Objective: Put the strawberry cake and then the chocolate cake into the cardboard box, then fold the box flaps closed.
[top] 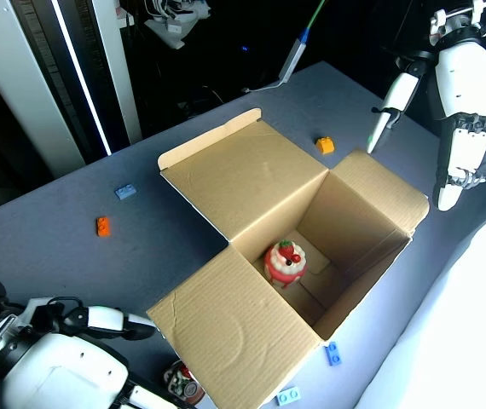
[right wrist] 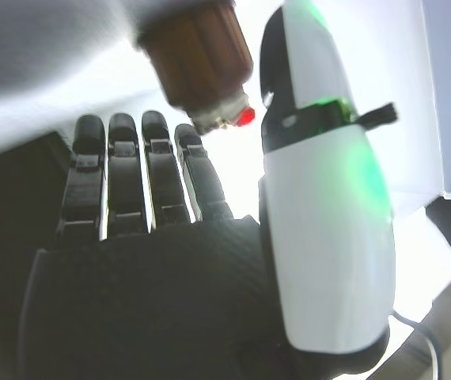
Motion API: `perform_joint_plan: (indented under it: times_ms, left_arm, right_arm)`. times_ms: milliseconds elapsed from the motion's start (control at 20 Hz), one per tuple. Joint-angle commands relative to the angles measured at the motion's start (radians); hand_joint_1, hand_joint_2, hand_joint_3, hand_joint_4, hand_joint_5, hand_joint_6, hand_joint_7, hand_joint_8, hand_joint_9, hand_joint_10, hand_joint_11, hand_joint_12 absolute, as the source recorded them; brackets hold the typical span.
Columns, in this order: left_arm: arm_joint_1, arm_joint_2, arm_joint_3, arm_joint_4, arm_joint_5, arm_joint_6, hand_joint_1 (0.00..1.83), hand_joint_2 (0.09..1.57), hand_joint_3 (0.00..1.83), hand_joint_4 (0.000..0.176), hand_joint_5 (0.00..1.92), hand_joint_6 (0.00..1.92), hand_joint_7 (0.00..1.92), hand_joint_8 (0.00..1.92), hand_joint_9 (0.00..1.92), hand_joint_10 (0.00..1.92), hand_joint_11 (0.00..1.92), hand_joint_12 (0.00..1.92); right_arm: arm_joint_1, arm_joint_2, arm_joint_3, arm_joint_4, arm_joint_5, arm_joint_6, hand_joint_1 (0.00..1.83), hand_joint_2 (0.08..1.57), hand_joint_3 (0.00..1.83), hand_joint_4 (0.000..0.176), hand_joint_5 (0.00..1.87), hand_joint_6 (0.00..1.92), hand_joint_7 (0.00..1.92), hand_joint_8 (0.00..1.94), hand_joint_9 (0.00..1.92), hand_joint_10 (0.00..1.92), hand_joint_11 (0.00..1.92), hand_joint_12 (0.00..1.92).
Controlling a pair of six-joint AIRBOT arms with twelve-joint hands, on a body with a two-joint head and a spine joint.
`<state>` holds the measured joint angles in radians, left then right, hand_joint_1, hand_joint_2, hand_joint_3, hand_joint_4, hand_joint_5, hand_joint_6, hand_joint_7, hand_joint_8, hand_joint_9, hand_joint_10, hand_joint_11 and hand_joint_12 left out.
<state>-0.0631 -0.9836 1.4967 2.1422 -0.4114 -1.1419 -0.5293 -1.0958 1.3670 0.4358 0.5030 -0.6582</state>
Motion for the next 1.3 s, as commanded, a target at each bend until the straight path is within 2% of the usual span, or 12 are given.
perform_joint_plan:
  times_ms: [0, 200, 350, 450, 600, 650, 850, 1100, 1250]
  left_arm:
    - [-0.006, 0.017, 0.008, -0.016, 0.038, -0.001, 0.11, 1.24, 0.02, 0.007, 0.42, 0.03, 0.58, 0.02, 0.58, 0.29, 0.15, 1.49]
    - [0.005, 0.034, 0.004, 0.018, 0.022, -0.001, 0.04, 1.26, 0.01, 0.003, 0.43, 0.02, 0.59, 0.01, 0.58, 0.28, 0.15, 1.45]
    - [0.022, 0.045, -0.003, 0.026, 0.022, -0.001, 0.09, 1.24, 0.00, 0.001, 0.42, 0.01, 0.58, 0.00, 0.58, 0.28, 0.15, 1.45]
    - [0.035, 0.051, -0.003, 0.026, 0.022, -0.001, 0.11, 1.23, 0.00, 0.005, 0.42, 0.01, 0.58, 0.00, 0.58, 0.27, 0.15, 1.45]
    - [0.057, 0.069, -0.010, 0.026, 0.027, -0.018, 0.15, 1.23, 0.00, 0.004, 0.42, 0.00, 0.58, 0.00, 0.60, 0.28, 0.17, 1.44]
    - [0.063, 0.076, -0.016, 0.026, 0.037, -0.027, 0.14, 1.23, 0.00, 0.009, 0.41, 0.00, 0.58, 0.00, 0.59, 0.27, 0.17, 1.44]
    - [0.073, 0.091, -0.026, 0.026, 0.039, -0.039, 0.14, 1.23, 0.00, 0.004, 0.41, 0.00, 0.58, 0.00, 0.60, 0.27, 0.17, 1.45]
    - [0.092, 0.101, -0.033, -0.043, 0.044, -0.040, 0.22, 1.21, 0.00, 0.002, 0.41, 0.00, 0.57, 0.00, 0.60, 0.27, 0.17, 1.46]
    - [0.110, 0.105, -0.046, -0.086, 0.049, -0.040, 0.24, 1.21, 0.00, 0.008, 0.41, 0.00, 0.58, 0.00, 0.60, 0.27, 0.16, 1.46]
  right_arm:
    - [0.012, 0.002, 0.012, 0.000, 0.105, 0.004, 0.89, 1.02, 0.00, 0.003, 0.01, 0.00, 0.10, 0.00, 0.10, 0.00, 0.00, 0.35]
    - [0.024, -0.035, 0.047, 0.007, 0.103, 0.004, 0.89, 1.03, 0.00, 0.000, 0.00, 0.00, 0.09, 0.00, 0.09, 0.00, 0.00, 0.37]
    - [0.033, -0.054, 0.068, 0.018, 0.094, 0.004, 0.89, 1.03, 0.00, 0.000, 0.00, 0.00, 0.08, 0.00, 0.08, 0.00, 0.00, 0.42]
    - [0.033, -0.062, 0.079, 0.022, 0.094, 0.004, 0.88, 1.04, 0.00, 0.000, 0.00, 0.00, 0.08, 0.00, 0.08, 0.00, 0.00, 0.45]
    - [0.032, -0.078, 0.101, 0.032, 0.094, 0.004, 0.95, 1.02, 0.00, 0.002, 0.03, 0.01, 0.10, 0.00, 0.10, 0.01, 0.00, 0.40]
    - [0.032, -0.086, 0.110, 0.037, 0.094, 0.004, 0.94, 1.02, 0.00, 0.000, 0.03, 0.01, 0.10, 0.00, 0.09, 0.00, 0.00, 0.39]
    - [0.032, -0.103, 0.122, 0.040, 0.104, 0.004, 0.90, 1.03, 0.00, 0.002, 0.04, 0.01, 0.11, 0.01, 0.09, 0.01, 0.00, 0.36]
    - [0.032, -0.108, 0.125, 0.040, 0.105, 0.001, 0.89, 1.03, 0.00, 0.002, 0.02, 0.00, 0.08, 0.00, 0.08, 0.00, 0.00, 0.34]
    - [0.032, -0.108, 0.125, 0.040, 0.104, 0.001, 0.90, 1.03, 0.00, 0.000, 0.04, 0.01, 0.10, 0.01, 0.10, 0.01, 0.00, 0.42]
